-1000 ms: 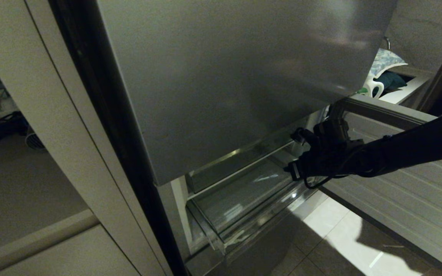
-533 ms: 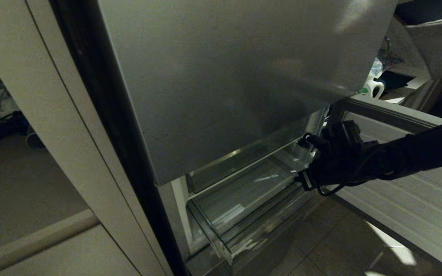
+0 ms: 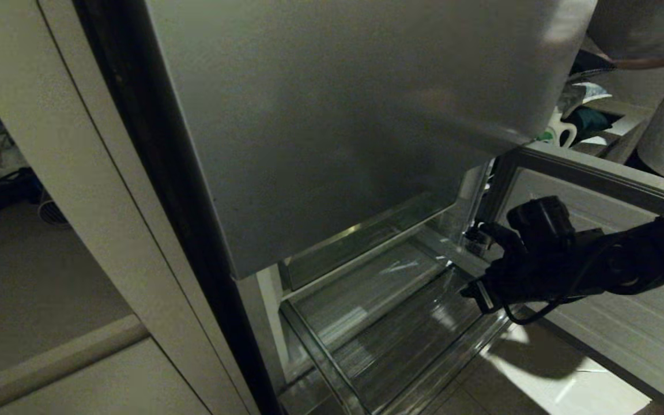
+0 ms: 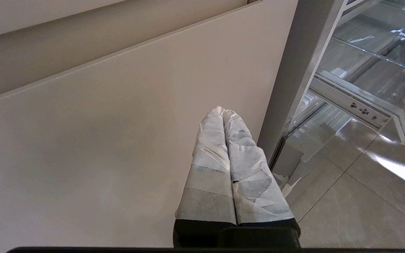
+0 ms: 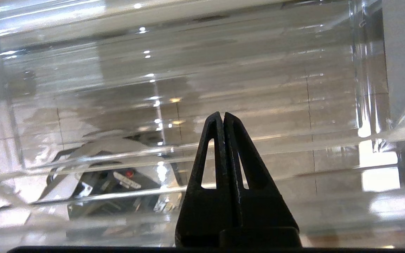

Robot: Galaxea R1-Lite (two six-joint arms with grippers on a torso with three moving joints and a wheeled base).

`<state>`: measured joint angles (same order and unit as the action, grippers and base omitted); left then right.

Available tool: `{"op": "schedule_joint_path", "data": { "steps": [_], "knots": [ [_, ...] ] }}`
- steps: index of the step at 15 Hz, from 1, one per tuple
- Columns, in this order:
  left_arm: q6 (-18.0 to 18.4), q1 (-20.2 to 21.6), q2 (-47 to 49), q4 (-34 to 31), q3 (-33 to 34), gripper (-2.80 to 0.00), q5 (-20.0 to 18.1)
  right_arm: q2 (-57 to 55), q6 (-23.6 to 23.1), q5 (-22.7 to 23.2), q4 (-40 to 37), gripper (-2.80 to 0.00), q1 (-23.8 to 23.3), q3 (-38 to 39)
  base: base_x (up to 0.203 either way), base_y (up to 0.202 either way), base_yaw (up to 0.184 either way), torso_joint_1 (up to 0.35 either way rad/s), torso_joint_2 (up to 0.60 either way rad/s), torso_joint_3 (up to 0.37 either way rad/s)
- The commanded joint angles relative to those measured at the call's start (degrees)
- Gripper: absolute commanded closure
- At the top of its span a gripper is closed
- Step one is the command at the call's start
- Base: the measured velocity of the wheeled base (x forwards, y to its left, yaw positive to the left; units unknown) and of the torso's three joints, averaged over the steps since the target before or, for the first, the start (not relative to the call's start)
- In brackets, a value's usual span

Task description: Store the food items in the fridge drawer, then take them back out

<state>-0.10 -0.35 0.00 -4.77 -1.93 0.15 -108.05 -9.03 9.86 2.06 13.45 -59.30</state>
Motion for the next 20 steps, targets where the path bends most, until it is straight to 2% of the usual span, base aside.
{"op": "schedule_joint_path", "data": {
  "steps": [1, 11, 17, 20],
  "knots": [
    [0.0, 0.0, 0.1, -0.1, 0.0, 0.0, 0.0, 3.4, 0.1, 0.1, 0.1, 0.0, 0.0, 1.2, 0.0, 0.0, 0.0, 0.0, 0.0, 0.0],
    [0.0, 0.0, 0.1, 0.0, 0.0, 0.0, 0.0, 2.9, 0.0, -0.7, 0.8, 0.0, -0.1, 5.4, 0.0, 0.0, 0.0, 0.0, 0.0, 0.0],
    [-0.1, 0.0, 0.1, 0.0, 0.0, 0.0, 0.0, 10.6, 0.0, -1.4, 0.9, 0.0, -0.3, 11.8, 0.0, 0.0, 0.0, 0.0, 0.0, 0.0],
    [0.0, 0.0, 0.1, 0.0, 0.0, 0.0, 0.0, 12.5, -0.1, -1.4, 6.0, 0.0, 0.1, 10.9, 0.0, 0.0, 0.0, 0.0, 0.0, 0.0]
  ]
}}
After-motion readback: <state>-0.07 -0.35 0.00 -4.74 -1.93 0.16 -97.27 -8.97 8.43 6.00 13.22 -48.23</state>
